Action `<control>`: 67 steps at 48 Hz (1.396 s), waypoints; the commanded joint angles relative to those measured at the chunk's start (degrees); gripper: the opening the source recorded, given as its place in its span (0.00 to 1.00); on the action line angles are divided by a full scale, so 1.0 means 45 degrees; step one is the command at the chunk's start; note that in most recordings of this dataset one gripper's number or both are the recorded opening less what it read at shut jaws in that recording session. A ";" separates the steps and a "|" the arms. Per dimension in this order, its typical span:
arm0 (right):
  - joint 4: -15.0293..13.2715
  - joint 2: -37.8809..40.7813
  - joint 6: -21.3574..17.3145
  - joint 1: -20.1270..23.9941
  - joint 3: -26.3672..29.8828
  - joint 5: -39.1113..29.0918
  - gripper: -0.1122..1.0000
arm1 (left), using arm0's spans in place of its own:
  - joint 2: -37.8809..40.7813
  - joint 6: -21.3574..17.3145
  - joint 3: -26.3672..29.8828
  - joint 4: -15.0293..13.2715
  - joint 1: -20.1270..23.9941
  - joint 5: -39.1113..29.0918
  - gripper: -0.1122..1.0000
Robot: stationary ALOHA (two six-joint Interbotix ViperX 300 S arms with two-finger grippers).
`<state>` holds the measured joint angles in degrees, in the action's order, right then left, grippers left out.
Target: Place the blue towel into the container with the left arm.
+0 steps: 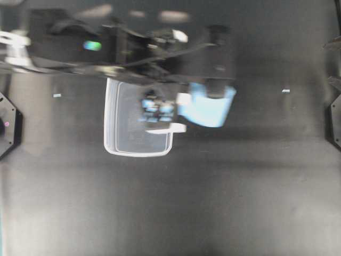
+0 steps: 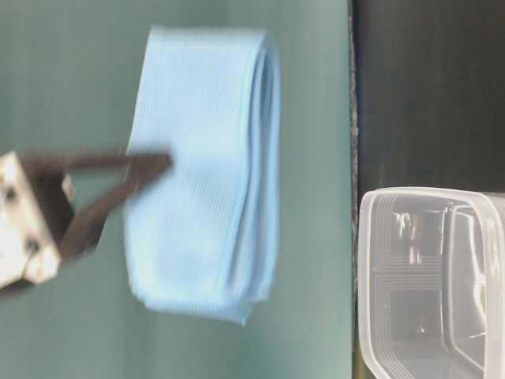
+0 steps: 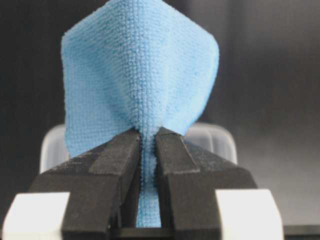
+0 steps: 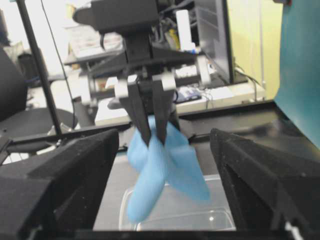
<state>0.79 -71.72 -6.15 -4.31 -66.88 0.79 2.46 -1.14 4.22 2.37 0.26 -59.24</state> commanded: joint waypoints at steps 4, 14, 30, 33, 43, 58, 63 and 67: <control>0.0039 0.0098 0.0000 -0.0020 0.0254 0.0137 0.75 | -0.1699 0.0176 -0.1641 0.0039 0.0156 0.0293 0.15; 0.0039 0.0098 -0.0059 -0.0039 0.0254 0.0156 0.75 | -0.2637 0.0195 -0.3242 0.0039 0.0234 0.1348 0.15; 0.0039 0.0137 -0.0059 -0.0020 0.0234 0.0156 0.75 | -0.3066 0.0254 -0.4570 0.0039 0.0469 0.2441 0.15; 0.0059 0.0137 -0.0059 -0.0020 0.0234 0.0156 0.75 | -0.3027 0.0273 -0.4766 0.0059 0.0488 0.2520 0.15; 0.0059 0.0137 -0.0078 -0.0020 0.0234 0.0176 0.74 | -0.2871 0.0566 -0.5313 0.0039 0.0586 0.2949 0.15; 0.0039 0.0156 -0.0078 -0.0020 0.0215 0.0176 0.74 | -0.2891 0.1094 -0.6133 0.0059 0.0586 0.4277 0.16; 0.0039 0.0156 -0.0078 -0.0020 0.0215 0.0176 0.74 | -0.2852 0.1074 -0.6172 0.0039 0.0586 0.4277 0.21; 0.0039 0.0156 -0.0078 -0.0039 0.0215 0.0176 0.74 | -0.2754 0.1035 -0.6211 0.0039 0.0605 0.4336 0.43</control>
<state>0.79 -71.72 -6.42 -4.31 -66.88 0.97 -9.76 3.69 -23.99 2.37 2.99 -40.34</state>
